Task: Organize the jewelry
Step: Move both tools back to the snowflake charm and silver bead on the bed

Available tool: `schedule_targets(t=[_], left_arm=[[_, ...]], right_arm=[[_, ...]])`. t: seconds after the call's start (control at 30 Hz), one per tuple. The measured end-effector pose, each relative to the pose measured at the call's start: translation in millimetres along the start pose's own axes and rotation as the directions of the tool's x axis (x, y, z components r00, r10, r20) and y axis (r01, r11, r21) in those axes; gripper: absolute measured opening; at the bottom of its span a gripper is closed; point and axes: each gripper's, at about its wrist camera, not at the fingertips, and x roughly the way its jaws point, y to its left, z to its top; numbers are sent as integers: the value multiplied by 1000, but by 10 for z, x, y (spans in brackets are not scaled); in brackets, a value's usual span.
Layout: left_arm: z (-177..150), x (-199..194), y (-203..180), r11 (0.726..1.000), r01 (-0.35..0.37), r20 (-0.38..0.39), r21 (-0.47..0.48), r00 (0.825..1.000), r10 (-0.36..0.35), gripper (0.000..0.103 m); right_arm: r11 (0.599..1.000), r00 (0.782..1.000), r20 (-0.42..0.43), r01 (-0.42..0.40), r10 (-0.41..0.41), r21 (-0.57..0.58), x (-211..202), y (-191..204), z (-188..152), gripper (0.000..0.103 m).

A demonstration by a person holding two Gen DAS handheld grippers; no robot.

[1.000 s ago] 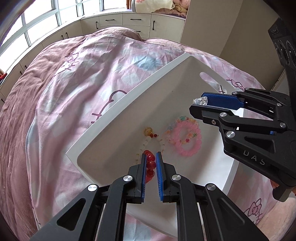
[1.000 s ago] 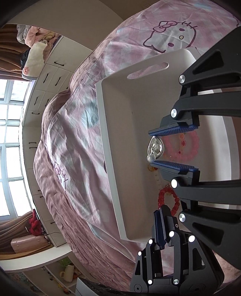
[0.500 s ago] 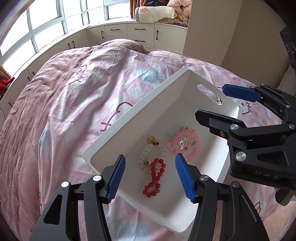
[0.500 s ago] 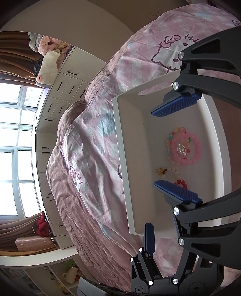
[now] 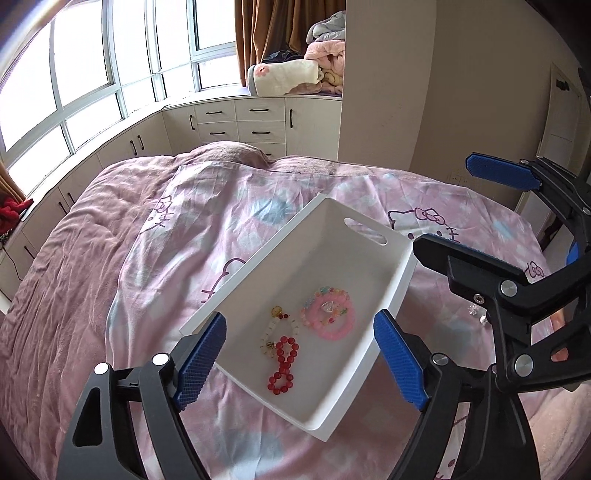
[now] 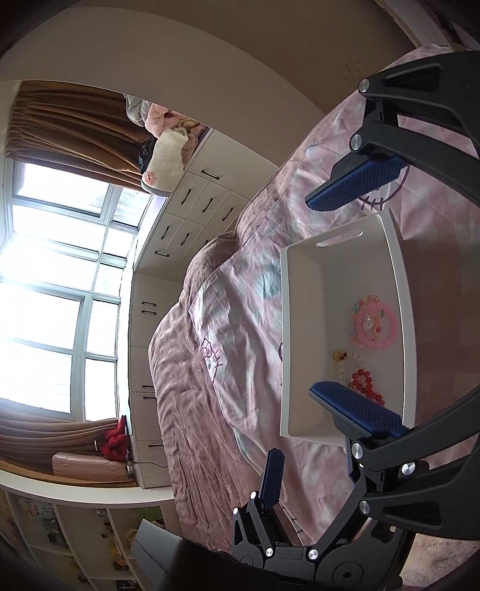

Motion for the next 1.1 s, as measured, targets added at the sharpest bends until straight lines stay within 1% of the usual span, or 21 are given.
schedule_targets(t=[0.1, 0.2, 0.3, 0.43, 0.53, 0.6, 0.67, 0.8, 0.9, 1.0, 1.1], left_arm=[[36, -188, -170, 999, 34, 41, 14, 999, -34, 90], [60, -374, -372, 997, 69, 81, 46, 994, -73, 91], [91, -527, -563, 993, 92, 117, 73, 988, -100, 92], [142, -692, -780, 989, 124, 170, 83, 976, -137, 94], [161, -748, -945, 983, 157, 220, 95, 960, -175, 95], [145, -744, -1056, 980, 171, 253, 104, 948, -192, 96], [124, -697, -1178, 976, 190, 268, 109, 940, -213, 97], [77, -503, -1433, 957, 254, 256, 137, 925, -282, 99], [20, -267, -1649, 945, 266, 228, 191, 924, -307, 99], [-59, -22, -1851, 934, 265, 191, 240, 931, -313, 99], [-123, 208, -2002, 929, 260, 162, 265, 937, -308, 99]], right_arm=[[1000, 999, 52, 14, -14, 14, -312, -108, -4, 96], [999, 993, 110, 36, -40, 34, -651, -274, -49, 98], [996, 987, 148, 60, -70, 67, -958, -494, -139, 98], [988, 977, 168, 112, -129, 107, -1264, -796, -313, 98], [982, 973, 176, 128, -151, 135, -1422, -1010, -496, 98], [977, 971, 167, 142, -169, 158, -1484, -1128, -639, 98], [972, 974, 145, 149, -176, 180, -1511, -1241, -786, 98], [965, 973, 105, 185, -207, 187, -1544, -1417, -1124, 98], [964, 976, 62, 193, -207, 182, -1464, -1506, -1376, 98], [964, 979, 9, 198, -203, 180, -1328, -1570, -1616, 98], [963, 980, -34, 199, -196, 179, -1199, -1602, -1832, 97]])
